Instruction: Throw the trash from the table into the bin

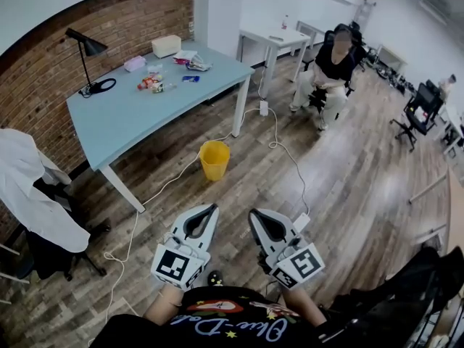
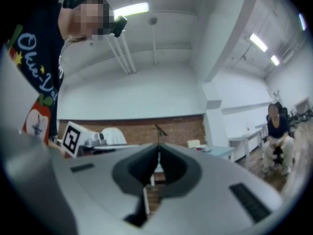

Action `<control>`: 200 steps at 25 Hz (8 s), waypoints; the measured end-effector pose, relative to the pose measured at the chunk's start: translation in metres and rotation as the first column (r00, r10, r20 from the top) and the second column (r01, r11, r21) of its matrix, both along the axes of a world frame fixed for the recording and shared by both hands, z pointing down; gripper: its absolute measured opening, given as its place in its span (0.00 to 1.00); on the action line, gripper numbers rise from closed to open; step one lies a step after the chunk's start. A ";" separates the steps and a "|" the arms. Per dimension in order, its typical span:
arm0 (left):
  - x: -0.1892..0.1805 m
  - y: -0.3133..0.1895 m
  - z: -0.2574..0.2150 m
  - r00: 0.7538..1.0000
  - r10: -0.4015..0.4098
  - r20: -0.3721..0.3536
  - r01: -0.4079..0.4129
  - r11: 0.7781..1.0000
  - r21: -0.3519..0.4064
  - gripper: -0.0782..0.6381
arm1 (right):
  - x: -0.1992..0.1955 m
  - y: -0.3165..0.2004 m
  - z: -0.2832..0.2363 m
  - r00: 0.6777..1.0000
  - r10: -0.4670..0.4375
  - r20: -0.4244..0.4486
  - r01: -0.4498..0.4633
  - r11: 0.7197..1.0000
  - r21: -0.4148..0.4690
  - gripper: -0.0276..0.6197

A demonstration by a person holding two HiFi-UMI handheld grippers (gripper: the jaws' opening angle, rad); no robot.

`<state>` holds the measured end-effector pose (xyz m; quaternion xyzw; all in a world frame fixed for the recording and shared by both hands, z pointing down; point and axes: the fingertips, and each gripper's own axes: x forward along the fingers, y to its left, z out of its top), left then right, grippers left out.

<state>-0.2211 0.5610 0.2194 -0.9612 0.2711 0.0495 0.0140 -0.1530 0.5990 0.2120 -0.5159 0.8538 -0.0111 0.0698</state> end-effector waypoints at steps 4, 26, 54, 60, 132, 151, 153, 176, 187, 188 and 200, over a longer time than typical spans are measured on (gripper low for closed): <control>-0.003 -0.021 0.003 1.000 0.007 0.009 -0.007 1.000 -0.005 0.12 | -0.005 -0.024 0.006 1.000 -0.011 -0.007 0.011 1.000 -0.014 0.05; 0.015 -0.102 0.007 1.000 0.014 -0.026 -0.015 0.999 -0.041 0.12 | 0.016 -0.107 0.012 0.999 0.040 -0.009 -0.041 0.998 -0.039 0.05; 0.123 -0.235 0.013 0.978 -0.196 0.065 0.199 0.979 -0.047 0.12 | 0.134 -0.258 0.014 0.984 -0.174 0.044 0.173 0.985 0.017 0.05; 0.157 -0.256 0.015 0.975 -0.204 0.085 0.209 0.976 -0.053 0.12 | 0.173 -0.283 0.019 0.982 -0.174 0.075 0.175 0.985 -0.003 0.05; 0.229 -0.544 0.034 0.975 -0.219 0.028 0.220 0.972 -0.079 0.12 | 0.237 -0.556 0.024 0.976 -0.218 -0.010 0.218 0.976 0.000 0.05; 0.196 -0.606 0.037 0.945 -0.326 0.017 0.327 0.944 -0.052 0.12 | 0.203 -0.625 0.012 0.941 -0.337 -0.029 0.339 0.937 0.091 0.05; 0.195 -0.608 0.040 0.943 -0.333 0.023 0.334 0.941 -0.060 0.12 | 0.205 -0.630 0.021 0.943 -0.331 -0.024 0.332 0.942 0.058 0.05; 0.179 -0.719 0.039 0.835 -0.550 0.036 0.551 0.831 -0.081 0.12 | 0.174 -0.771 0.030 0.820 -0.567 -0.071 0.569 0.822 0.010 0.05; 0.195 -0.776 0.052 0.835 -0.545 0.079 0.550 0.831 -0.078 0.12 | 0.174 -0.827 0.054 0.784 -0.619 -0.054 0.618 0.786 -0.028 0.05; 0.194 -0.779 0.053 0.833 -0.547 0.080 0.553 0.829 -0.081 0.12 | 0.172 -0.830 0.058 0.767 -0.639 -0.057 0.638 0.769 -0.038 0.05; 0.177 -0.804 0.072 0.802 -0.582 0.133 0.595 0.797 -0.105 0.12 | 0.146 -0.888 0.106 0.730 -0.653 -0.204 0.635 0.757 -0.152 0.06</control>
